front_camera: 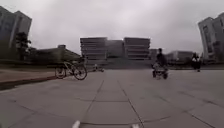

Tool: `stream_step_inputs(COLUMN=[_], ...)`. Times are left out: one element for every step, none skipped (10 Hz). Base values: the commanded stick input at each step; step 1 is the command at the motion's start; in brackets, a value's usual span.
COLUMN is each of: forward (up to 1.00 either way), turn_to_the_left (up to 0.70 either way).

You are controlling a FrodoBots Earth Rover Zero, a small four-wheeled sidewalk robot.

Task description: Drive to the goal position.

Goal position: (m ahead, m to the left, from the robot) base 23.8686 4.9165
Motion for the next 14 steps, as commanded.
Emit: stream_step_inputs(forward=[0.7, 0.7, 0.7, 0.7, 0.7, 0.69, 0.69, 0.69, 0.69, 0.7, 0.7, 0.7, 0.7, 0.7], turn_to_the_left=[-0.01, -0.01, -0.01, -0.01, -0.01, -0.01, -0.01, -0.01, -0.01, -0.01, -0.01, -0.01, -0.01, -0.01])
